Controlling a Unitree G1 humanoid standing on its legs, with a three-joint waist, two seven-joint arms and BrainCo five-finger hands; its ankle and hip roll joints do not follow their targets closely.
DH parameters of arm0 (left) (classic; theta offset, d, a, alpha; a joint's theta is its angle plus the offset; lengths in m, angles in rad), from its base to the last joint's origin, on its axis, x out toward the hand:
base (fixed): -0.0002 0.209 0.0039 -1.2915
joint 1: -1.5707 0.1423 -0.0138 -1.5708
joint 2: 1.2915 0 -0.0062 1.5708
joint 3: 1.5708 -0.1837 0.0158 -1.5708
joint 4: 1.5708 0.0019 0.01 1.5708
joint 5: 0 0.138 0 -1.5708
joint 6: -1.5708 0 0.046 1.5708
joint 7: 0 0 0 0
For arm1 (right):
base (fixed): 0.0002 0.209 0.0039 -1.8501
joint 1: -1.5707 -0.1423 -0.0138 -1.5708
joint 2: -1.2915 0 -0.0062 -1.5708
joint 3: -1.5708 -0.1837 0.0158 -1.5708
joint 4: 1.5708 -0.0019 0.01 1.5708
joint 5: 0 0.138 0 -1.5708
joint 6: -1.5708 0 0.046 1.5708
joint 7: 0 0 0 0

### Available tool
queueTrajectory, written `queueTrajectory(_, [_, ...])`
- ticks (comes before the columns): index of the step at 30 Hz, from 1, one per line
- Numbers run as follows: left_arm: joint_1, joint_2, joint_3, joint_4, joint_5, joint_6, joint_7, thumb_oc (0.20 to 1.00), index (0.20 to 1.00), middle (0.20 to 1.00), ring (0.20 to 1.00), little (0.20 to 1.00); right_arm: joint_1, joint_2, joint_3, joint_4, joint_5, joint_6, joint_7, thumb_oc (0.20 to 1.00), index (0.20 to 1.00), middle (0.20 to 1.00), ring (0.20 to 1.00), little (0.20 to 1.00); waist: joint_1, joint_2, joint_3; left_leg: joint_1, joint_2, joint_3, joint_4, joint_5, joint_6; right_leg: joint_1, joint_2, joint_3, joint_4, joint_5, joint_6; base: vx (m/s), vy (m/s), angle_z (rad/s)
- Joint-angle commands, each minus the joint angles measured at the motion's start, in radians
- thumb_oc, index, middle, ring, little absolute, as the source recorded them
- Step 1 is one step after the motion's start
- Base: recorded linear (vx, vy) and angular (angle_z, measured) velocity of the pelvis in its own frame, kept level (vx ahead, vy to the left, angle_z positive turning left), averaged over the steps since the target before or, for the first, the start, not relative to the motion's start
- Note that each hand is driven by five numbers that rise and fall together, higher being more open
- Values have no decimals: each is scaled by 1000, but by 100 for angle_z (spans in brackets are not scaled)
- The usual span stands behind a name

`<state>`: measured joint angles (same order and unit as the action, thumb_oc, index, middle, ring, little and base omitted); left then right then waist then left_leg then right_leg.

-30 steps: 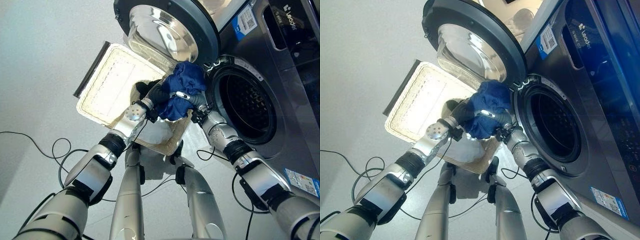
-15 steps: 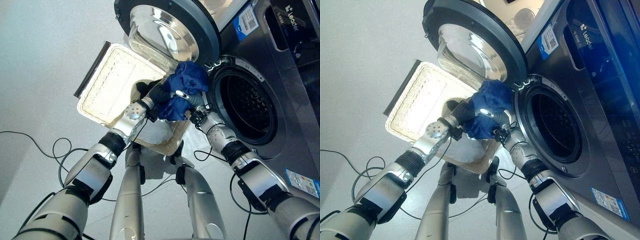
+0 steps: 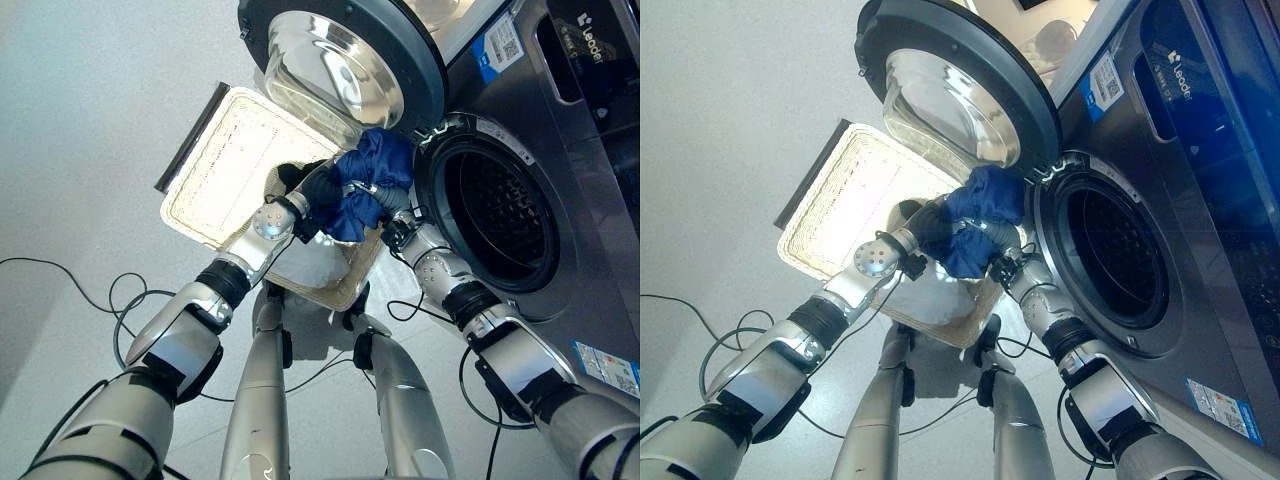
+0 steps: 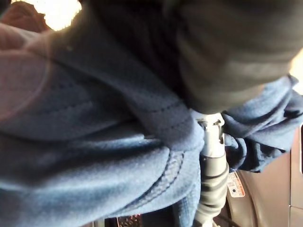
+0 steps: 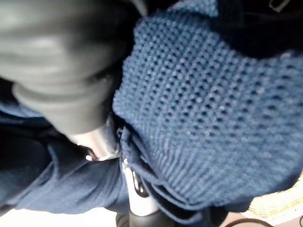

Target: Put the clothes into the washing machine.

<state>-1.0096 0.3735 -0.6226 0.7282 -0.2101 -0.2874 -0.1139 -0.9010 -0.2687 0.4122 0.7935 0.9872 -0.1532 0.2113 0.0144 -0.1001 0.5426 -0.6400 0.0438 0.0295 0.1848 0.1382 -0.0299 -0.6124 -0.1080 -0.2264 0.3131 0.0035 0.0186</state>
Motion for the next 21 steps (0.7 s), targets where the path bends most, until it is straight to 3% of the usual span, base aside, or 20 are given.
queueTrajectory(1, [-50,-101,-90,-62,185,-94,25,200,200,200,200,200,-69,21,-25,-76,23,-50,20,200,200,200,200,200,14,28,-23,46,-67,17,-28,-71,-13,-33,25,-4,-4,64,99,0,0,0])
queueTrajectory(11, [-65,-82,-110,-50,299,-115,104,200,200,200,200,200,-71,15,-26,-72,36,-51,20,200,200,200,200,200,12,29,-23,42,-66,16,-30,-66,-15,-36,24,-6,-8,68,97,0,0,0])
queueTrajectory(12, [-68,-69,-109,-41,324,-123,163,1000,1000,1000,1000,1000,-65,13,-29,-71,46,-58,24,200,200,200,200,200,12,30,-23,44,-64,18,-33,-64,-16,-36,24,-7,-7,66,97,0,0,0])
queueTrajectory(15, [-68,-69,-109,-41,324,-123,163,1000,1000,1000,1000,1000,-65,13,-29,-71,46,-58,24,200,200,200,200,200,12,30,-23,44,-64,18,-33,-64,-16,-36,24,-7,-7,66,97,0,0,0])
queueTrajectory(16, [-57,-74,-103,-31,356,-131,231,1000,1000,1000,1000,1000,-59,15,-35,-69,67,-68,18,200,200,200,200,200,13,32,-23,40,-65,17,-33,-63,-17,-36,23,-7,-11,67,96,0,0,0])
queueTrajectory(21, [-51,-69,-98,-22,390,-153,270,1000,1000,1000,1000,1000,-53,15,-49,-66,95,-73,19,200,200,200,200,200,13,33,-23,39,-64,18,-35,-63,-18,-40,23,-7,-7,66,96,-3,-1,-2])
